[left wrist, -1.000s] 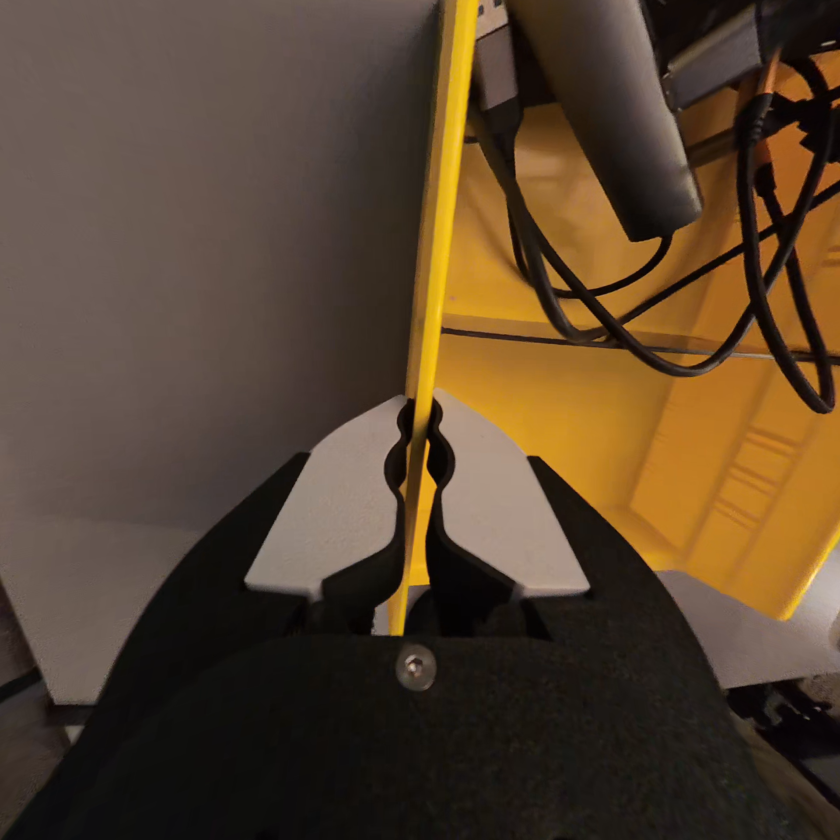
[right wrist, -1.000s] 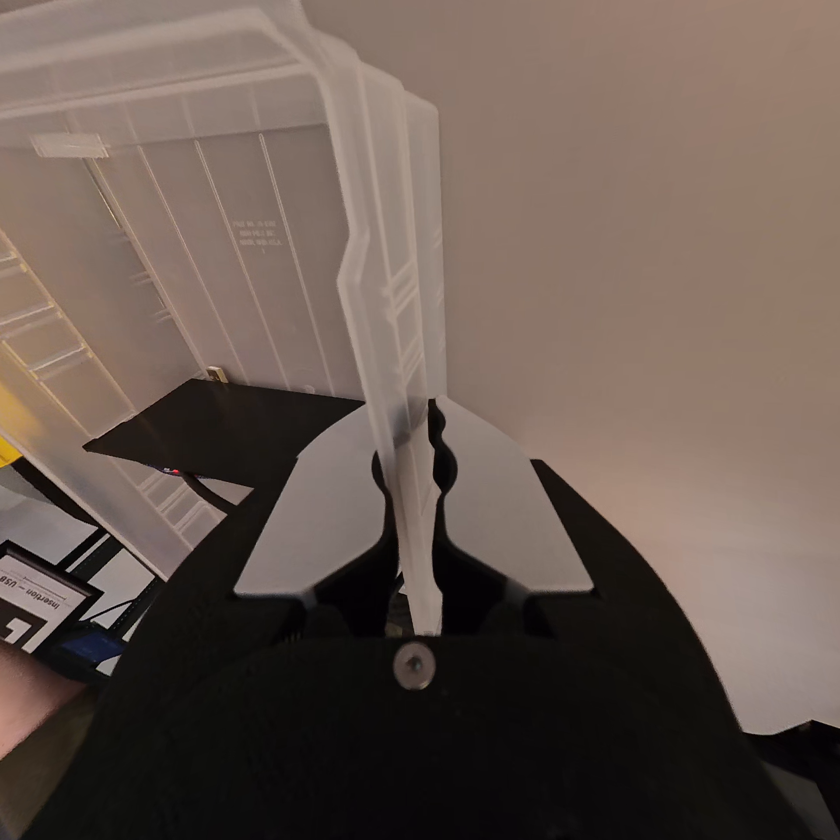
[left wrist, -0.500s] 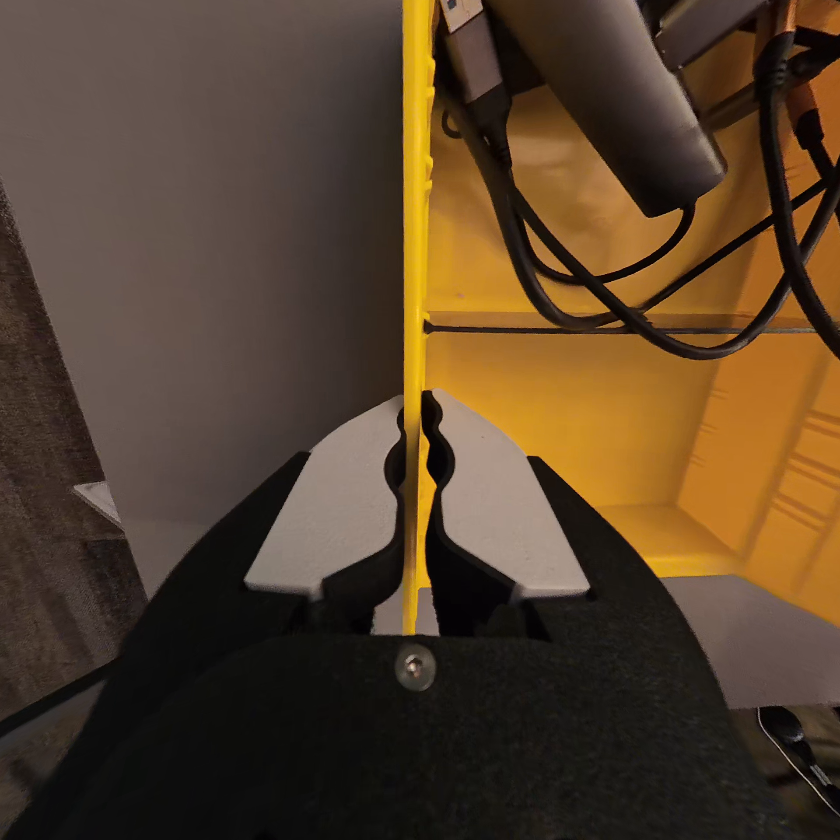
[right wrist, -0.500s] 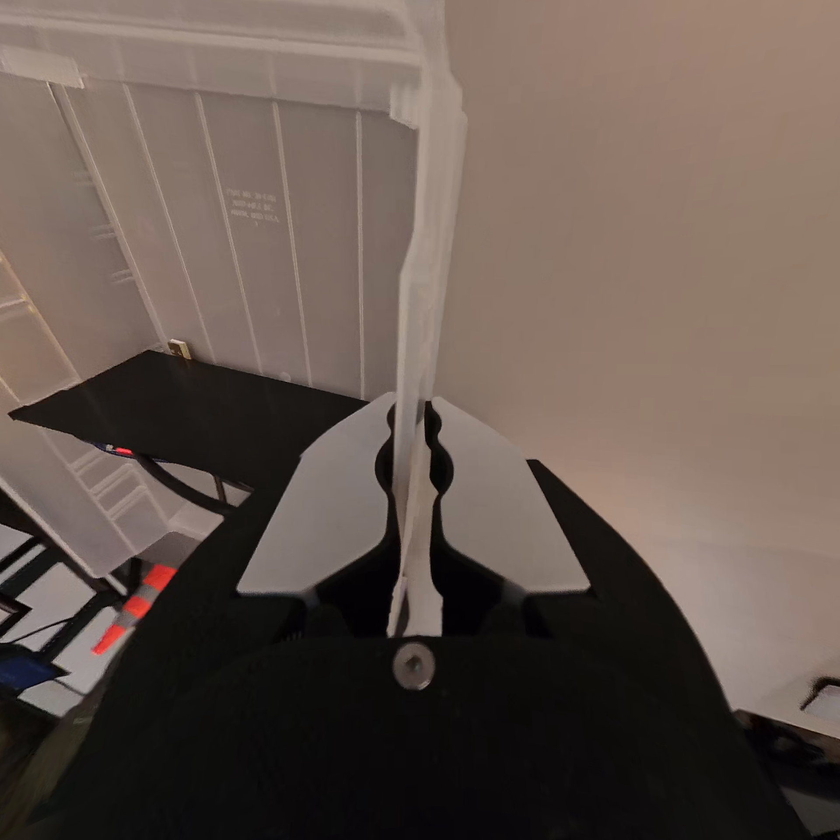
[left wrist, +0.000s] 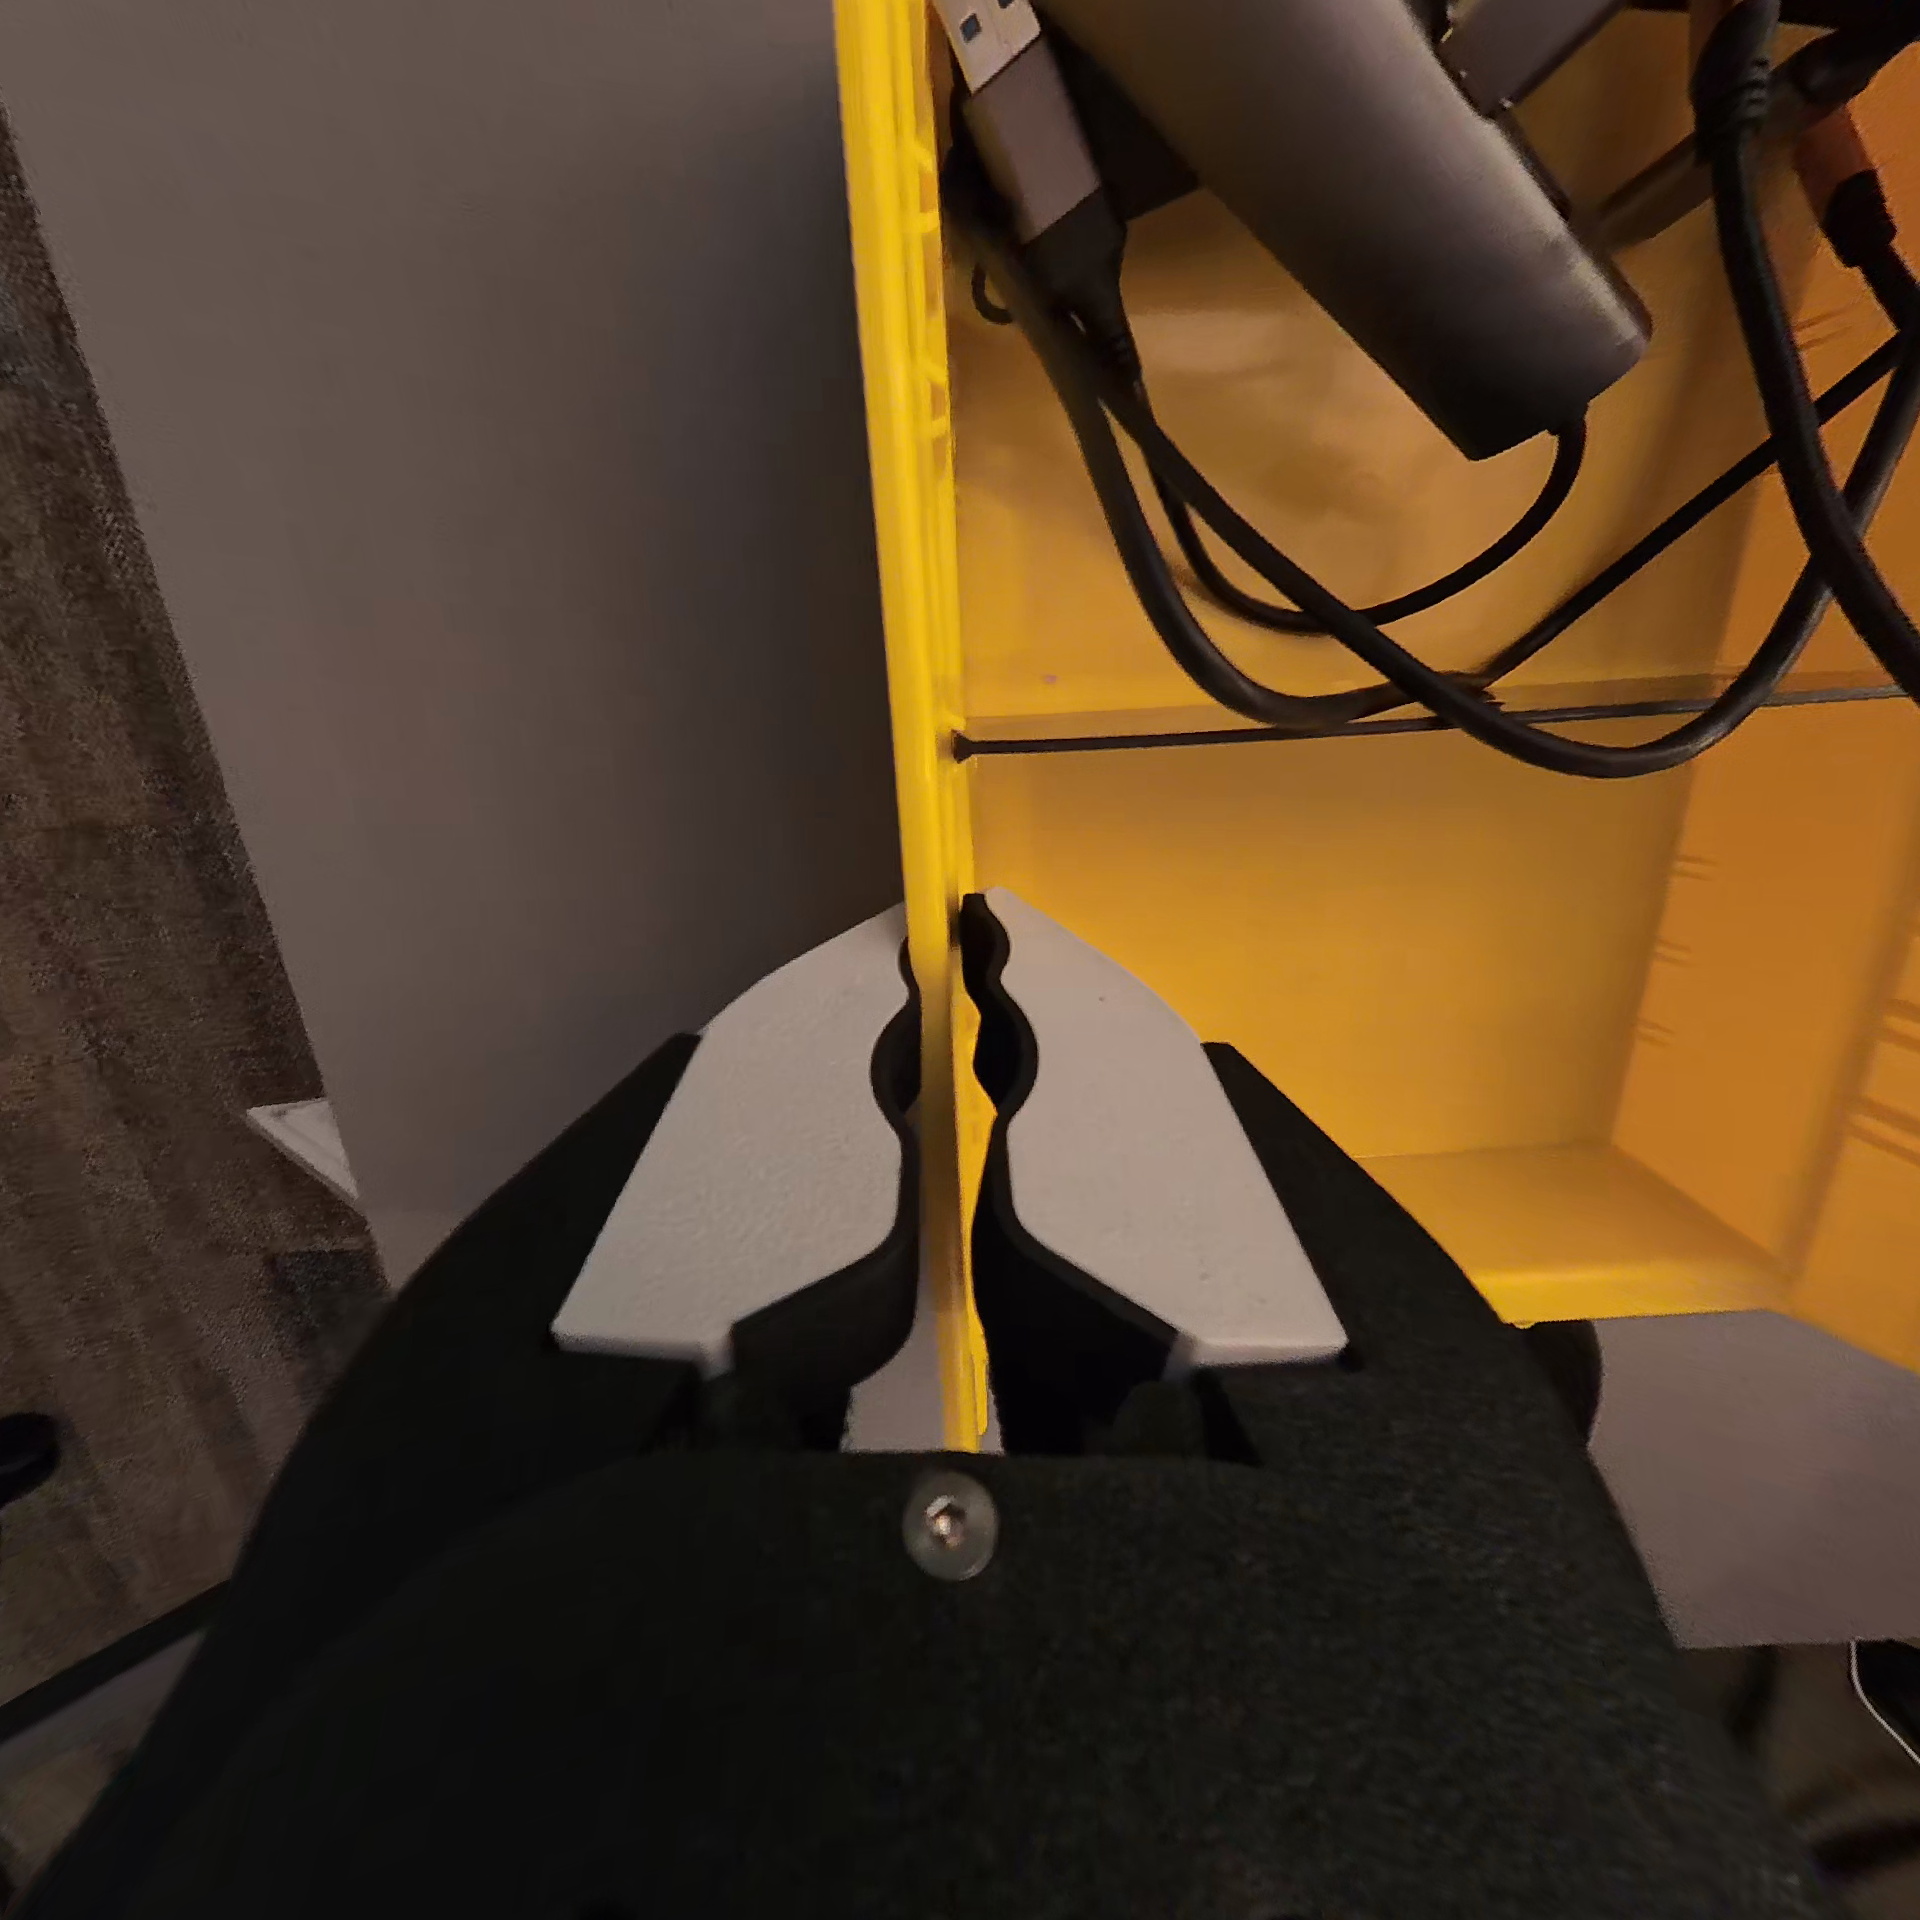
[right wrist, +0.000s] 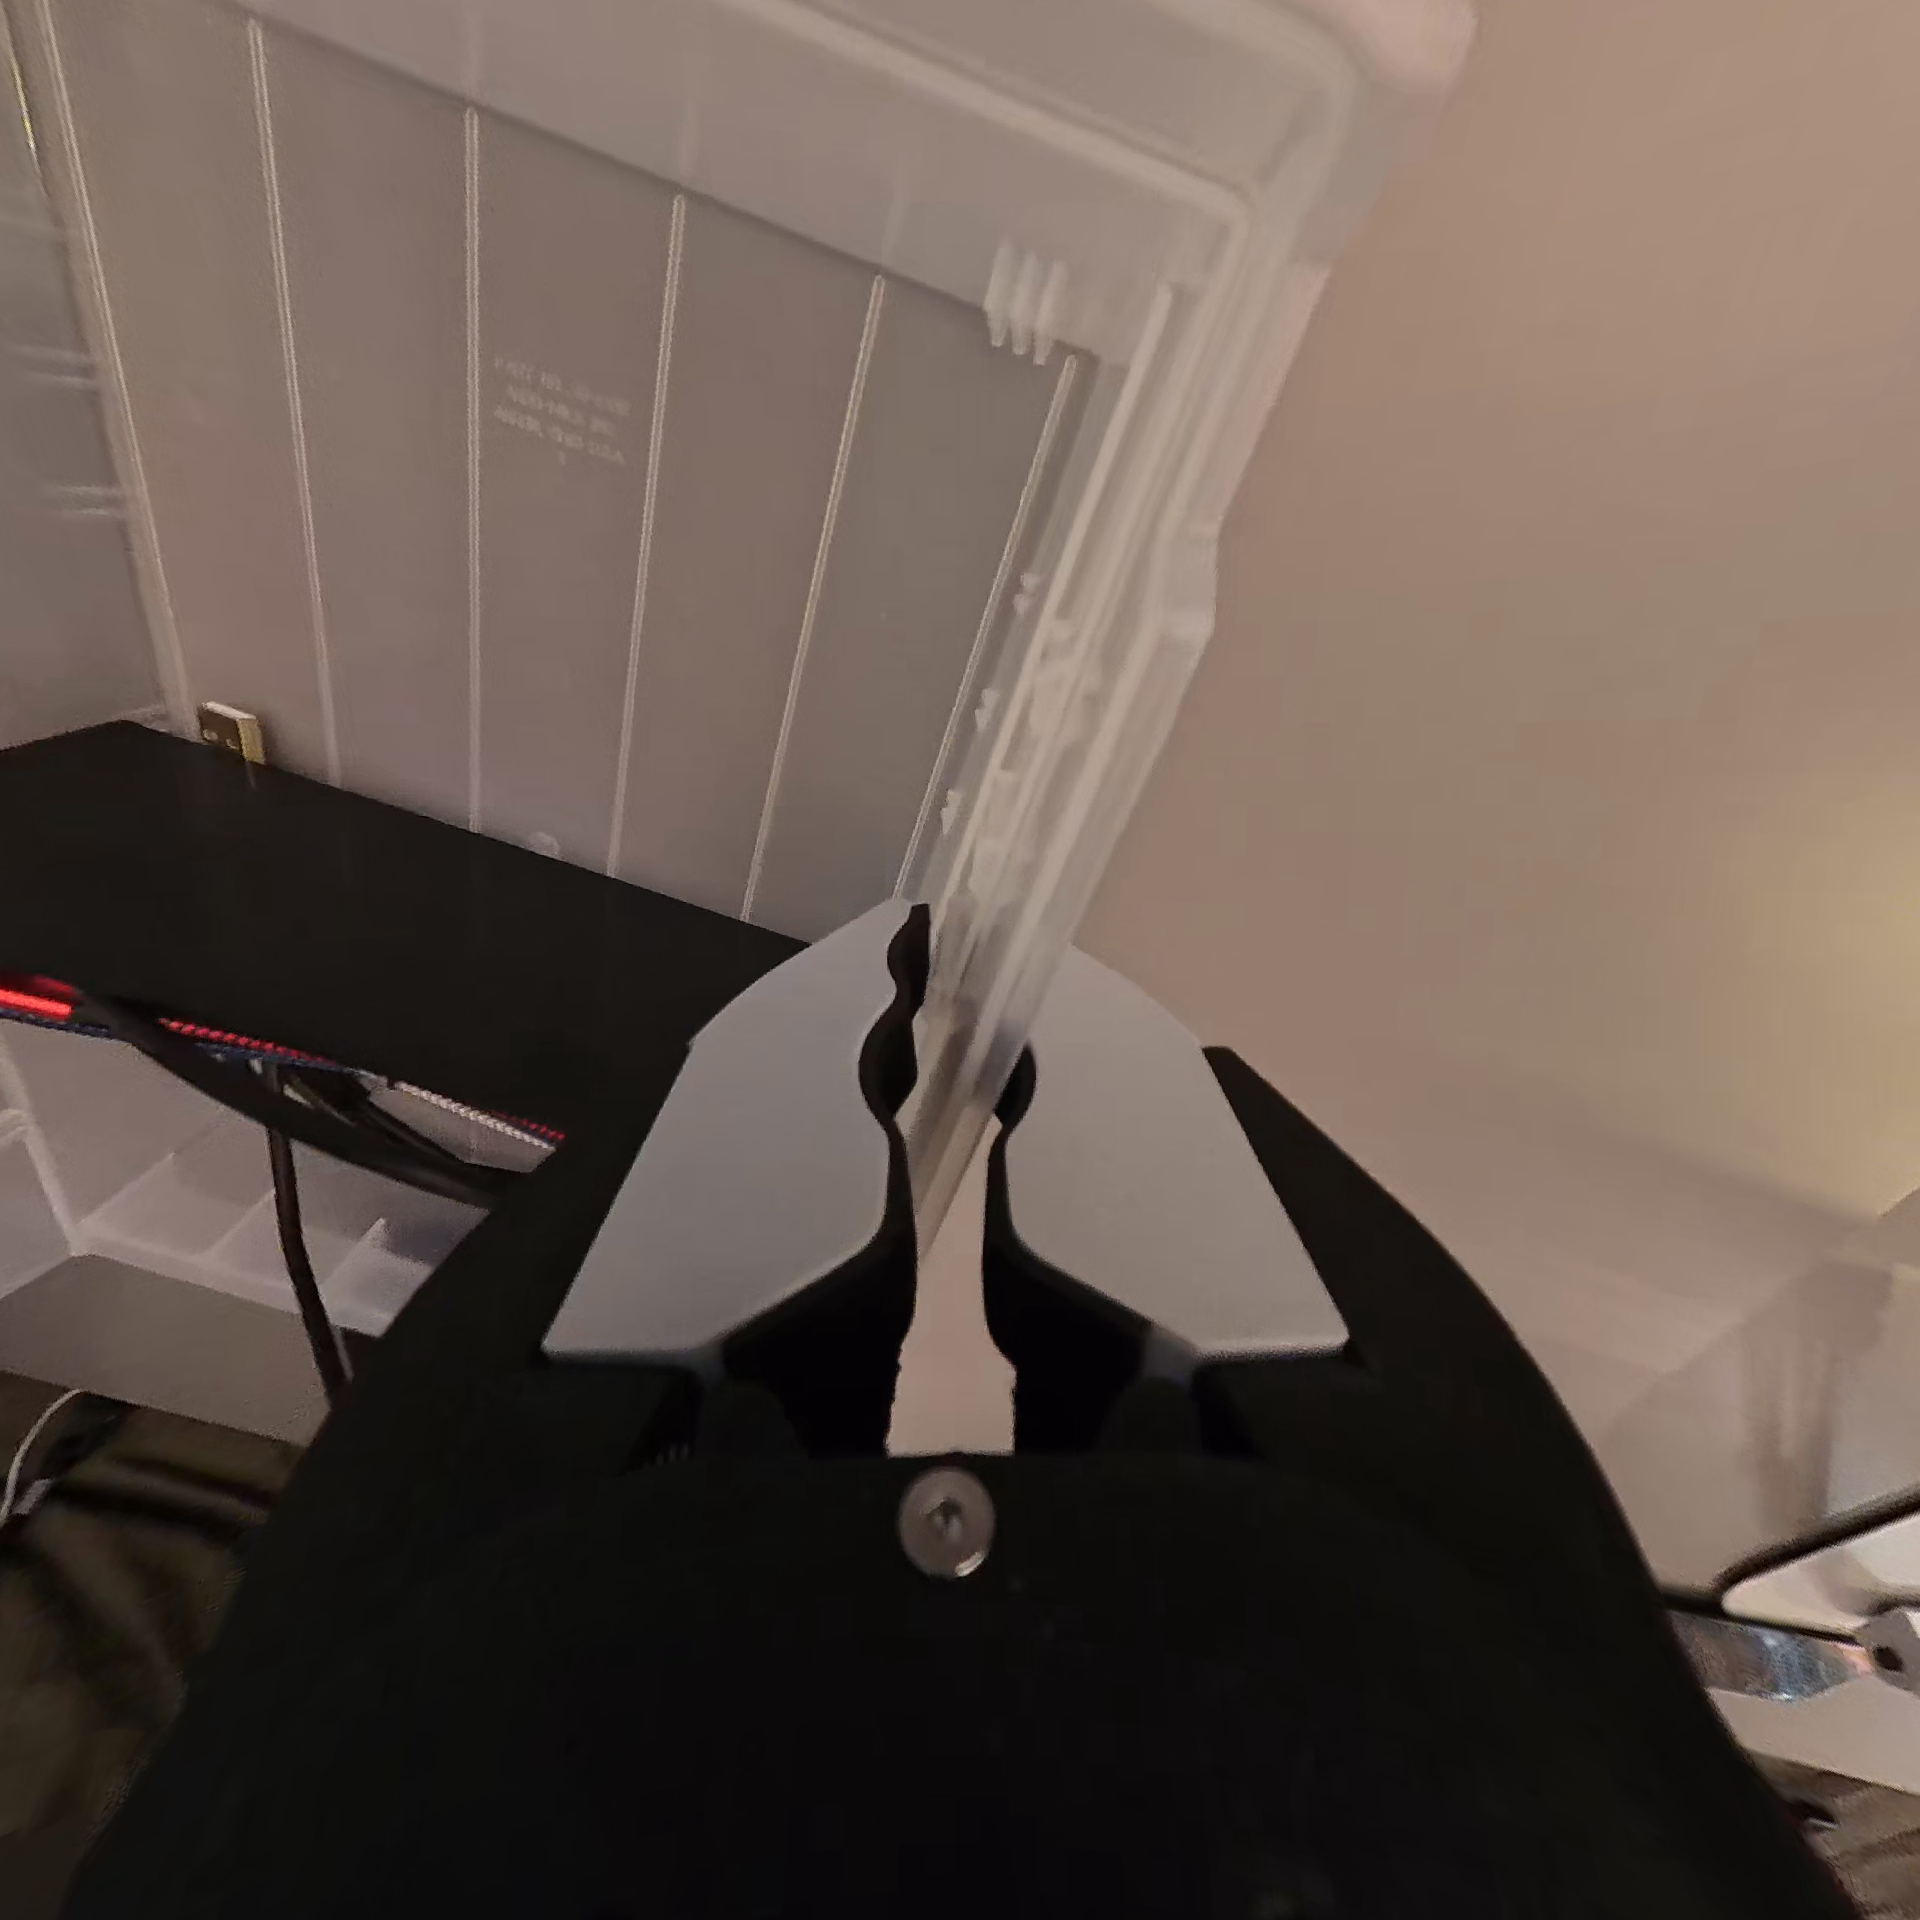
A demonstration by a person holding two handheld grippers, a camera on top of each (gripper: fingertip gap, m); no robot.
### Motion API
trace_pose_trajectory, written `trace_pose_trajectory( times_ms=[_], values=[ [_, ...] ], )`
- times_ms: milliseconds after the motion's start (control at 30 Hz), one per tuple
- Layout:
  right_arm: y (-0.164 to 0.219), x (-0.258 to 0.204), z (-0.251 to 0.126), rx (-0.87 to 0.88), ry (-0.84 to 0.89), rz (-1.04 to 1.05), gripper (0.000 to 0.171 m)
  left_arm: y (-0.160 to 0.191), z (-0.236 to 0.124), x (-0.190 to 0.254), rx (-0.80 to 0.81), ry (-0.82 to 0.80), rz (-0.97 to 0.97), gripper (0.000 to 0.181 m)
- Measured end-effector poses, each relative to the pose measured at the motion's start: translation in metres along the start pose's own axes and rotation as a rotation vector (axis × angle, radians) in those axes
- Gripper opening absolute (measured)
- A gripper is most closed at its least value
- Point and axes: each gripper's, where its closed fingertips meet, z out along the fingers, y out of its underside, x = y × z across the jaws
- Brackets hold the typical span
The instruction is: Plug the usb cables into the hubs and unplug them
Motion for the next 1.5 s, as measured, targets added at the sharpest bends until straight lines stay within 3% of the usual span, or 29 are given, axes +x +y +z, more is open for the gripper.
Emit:
trace_pose_trajectory(
  times_ms=[200, 467, 500, 567, 900, 1200, 1500],
  values=[
    [-0.005, 0.004, 0.0, 0.038, 0.058, -0.094, 0.009, 0.005, -0.001, -0.016, -0.003, -0.111, 0.063, 0.01],
    [-0.001, 0.002, -0.001, 0.068, 0.061, -0.085, 0.011, 0.01, -0.001, -0.014, 0.021, -0.082, 0.046, 0.009],
    [-0.001, 0.003, -0.002, 0.081, 0.067, -0.085, 0.013, 0.011, 0.0, -0.015, 0.013, -0.088, 0.047, 0.012],
    [-0.001, 0.005, -0.003, 0.101, 0.08, -0.085, 0.019, 0.017, 0.004, -0.026, -0.025, -0.157, 0.068, 0.034],
    [-0.006, 0.004, -0.026, 0.306, 0.016, -0.096, 0.034, -0.004, -0.021, -0.028, 0.182, -0.145, 0.138, 0.039],
    [0.014, 0.038, -0.107, 0.596, 0.137, -0.095, 0.033, -0.005, -0.087, -0.055, 0.352, -0.13, 0.103, 0.045],
    [0.105, 0.107, -0.233, 0.788, 0.316, 0.053, 0.038, 0.022, -0.226, -0.151, 0.538, -0.268, -0.021, 0.049]
  ],
)
